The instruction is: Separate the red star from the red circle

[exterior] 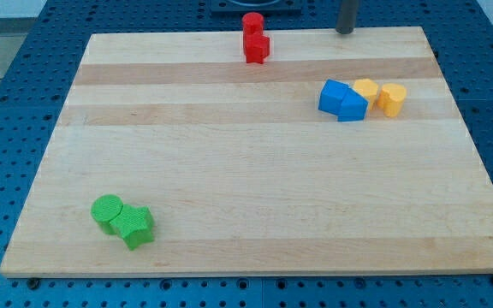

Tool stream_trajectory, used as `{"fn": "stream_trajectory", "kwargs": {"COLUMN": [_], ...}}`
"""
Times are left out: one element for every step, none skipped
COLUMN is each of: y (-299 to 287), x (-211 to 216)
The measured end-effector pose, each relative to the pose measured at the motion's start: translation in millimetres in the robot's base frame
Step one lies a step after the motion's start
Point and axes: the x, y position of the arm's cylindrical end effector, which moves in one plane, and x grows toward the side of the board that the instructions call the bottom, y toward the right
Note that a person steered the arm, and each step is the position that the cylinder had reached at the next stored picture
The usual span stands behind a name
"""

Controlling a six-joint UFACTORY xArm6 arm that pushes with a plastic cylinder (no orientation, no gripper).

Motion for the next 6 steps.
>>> {"fn": "stream_trajectory", "kwargs": {"y": [-43.5, -112.2, -131.3, -97.1, -48.5, -104.7], "x": [6.8, 50.3, 90.7, 85.2, 30.7, 5.4]}}
